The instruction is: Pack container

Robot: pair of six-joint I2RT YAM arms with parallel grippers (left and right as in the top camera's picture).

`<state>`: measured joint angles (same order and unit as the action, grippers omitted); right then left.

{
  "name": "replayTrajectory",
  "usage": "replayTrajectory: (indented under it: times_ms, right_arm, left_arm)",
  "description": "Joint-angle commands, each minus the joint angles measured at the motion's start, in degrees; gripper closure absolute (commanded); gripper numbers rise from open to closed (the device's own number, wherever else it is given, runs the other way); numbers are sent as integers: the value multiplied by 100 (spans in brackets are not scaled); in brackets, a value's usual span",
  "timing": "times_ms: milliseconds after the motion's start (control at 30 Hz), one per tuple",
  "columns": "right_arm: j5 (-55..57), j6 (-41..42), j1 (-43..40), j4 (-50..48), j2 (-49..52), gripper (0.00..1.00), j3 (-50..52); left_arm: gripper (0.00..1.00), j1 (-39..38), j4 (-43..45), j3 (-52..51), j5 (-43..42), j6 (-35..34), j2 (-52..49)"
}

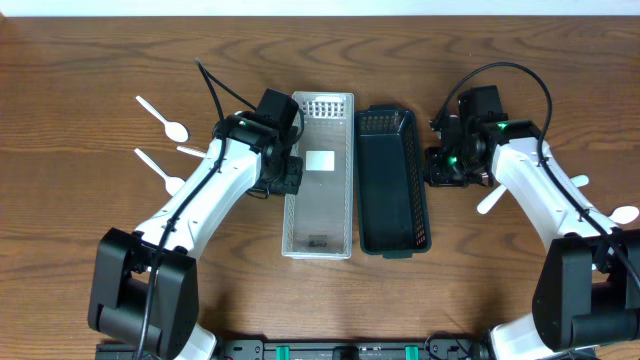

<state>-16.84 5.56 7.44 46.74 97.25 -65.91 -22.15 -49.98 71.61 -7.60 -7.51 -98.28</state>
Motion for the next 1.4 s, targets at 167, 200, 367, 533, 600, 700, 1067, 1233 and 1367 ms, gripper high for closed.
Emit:
replayTrajectory:
  times_ms: [167, 200, 367, 533, 600, 700, 1067, 1233, 1367]
  right_arm:
    - [-122, -52, 52, -4, 26, 84, -111]
    - [-122, -52, 50, -4, 26, 84, -111]
    - [-122, -50, 50, -7, 26, 84, -111]
    - [-120, -50, 50, -11, 26, 82, -111]
    - [-116, -50, 50, -15, 26, 79, -111]
    - [79, 13, 46, -31, 26, 64, -111]
    - [1480, 678, -173, 245, -63, 17, -573]
    - [2439, 1419, -470, 872, -133, 1, -1296]
    - [2625, 1864, -839, 1303, -181, 1, -1722]
  left_arm:
    - [94, -105, -52, 83, -133, -9, -33]
    - [94, -136, -52, 83, -203, -7, -33]
    - [94, -205, -31, 83, -229, -7, -33]
    - [94, -203, -26, 83, -181, 39, -33]
    - [94, -203, -28, 83, 140, 37, -31]
    - [88, -203, -26, 85, 671, 35, 7]
    - [18, 15, 4, 107, 1495, 28, 929]
    - [1, 302, -96, 107, 1493, -28, 1587]
    - [2, 476, -273, 107, 1493, -28, 2046]
